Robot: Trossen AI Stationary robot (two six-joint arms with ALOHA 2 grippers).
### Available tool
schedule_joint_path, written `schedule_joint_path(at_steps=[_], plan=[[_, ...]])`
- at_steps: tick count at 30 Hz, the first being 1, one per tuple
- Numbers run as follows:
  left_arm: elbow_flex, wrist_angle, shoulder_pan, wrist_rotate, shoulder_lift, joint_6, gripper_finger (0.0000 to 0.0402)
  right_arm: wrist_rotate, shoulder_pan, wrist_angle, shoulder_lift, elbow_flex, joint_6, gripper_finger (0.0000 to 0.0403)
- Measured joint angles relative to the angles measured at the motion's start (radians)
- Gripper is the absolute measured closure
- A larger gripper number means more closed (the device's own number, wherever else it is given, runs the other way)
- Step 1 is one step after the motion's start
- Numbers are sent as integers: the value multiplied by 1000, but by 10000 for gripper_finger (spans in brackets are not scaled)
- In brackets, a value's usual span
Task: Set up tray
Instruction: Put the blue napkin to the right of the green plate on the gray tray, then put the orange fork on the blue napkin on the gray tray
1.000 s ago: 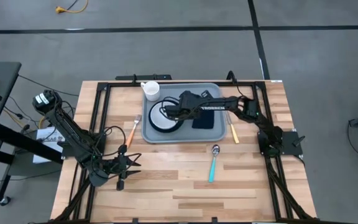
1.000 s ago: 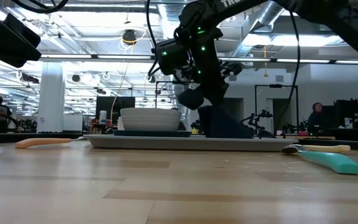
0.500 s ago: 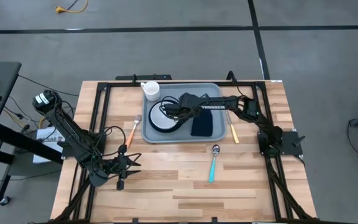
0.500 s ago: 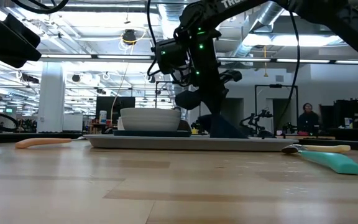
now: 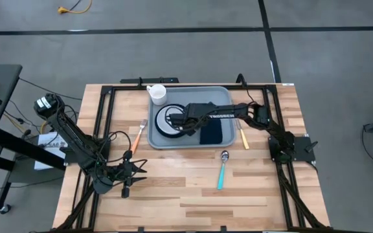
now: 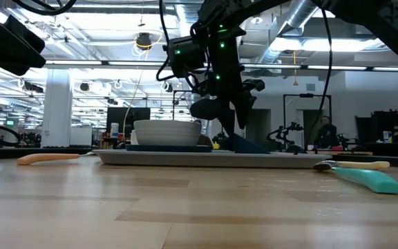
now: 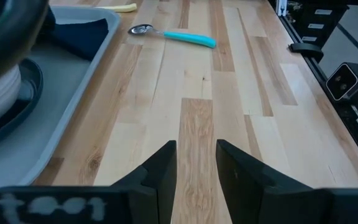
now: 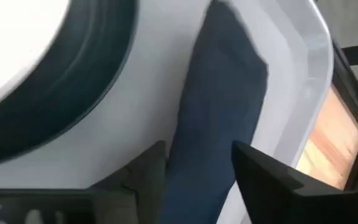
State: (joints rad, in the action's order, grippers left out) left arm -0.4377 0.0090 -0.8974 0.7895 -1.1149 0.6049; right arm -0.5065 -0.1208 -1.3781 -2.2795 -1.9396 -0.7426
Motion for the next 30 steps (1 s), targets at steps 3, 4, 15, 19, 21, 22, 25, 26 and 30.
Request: schedule_joint_path(at_steps=[3,4,15,19,21,22,25,26,30], plan=[[0,0,0,0,0,0,301,5,7,-5,9,0,-1,203],[0,-1,0,0,0,0,301,4,10,-8,12,-1,-1,199],[0,-5,0,0,0,2,301,54,-15,-186,67,-35,-10,210],[0,-11,0,-1,0,10,301,162,-39,-192,69,-36,56,227],[0,-20,0,-1,0,18,301,206,-46,-188,69,-35,118,236],[0,-21,0,-1,0,19,301,222,-47,-185,69,-36,147,240],[0,-21,0,-1,0,20,301,260,-43,-167,69,-35,238,254],[0,-20,0,-1,0,20,301,268,-41,-162,69,-35,268,258],[0,-20,0,-2,0,20,301,276,-30,-153,69,-35,407,275]])
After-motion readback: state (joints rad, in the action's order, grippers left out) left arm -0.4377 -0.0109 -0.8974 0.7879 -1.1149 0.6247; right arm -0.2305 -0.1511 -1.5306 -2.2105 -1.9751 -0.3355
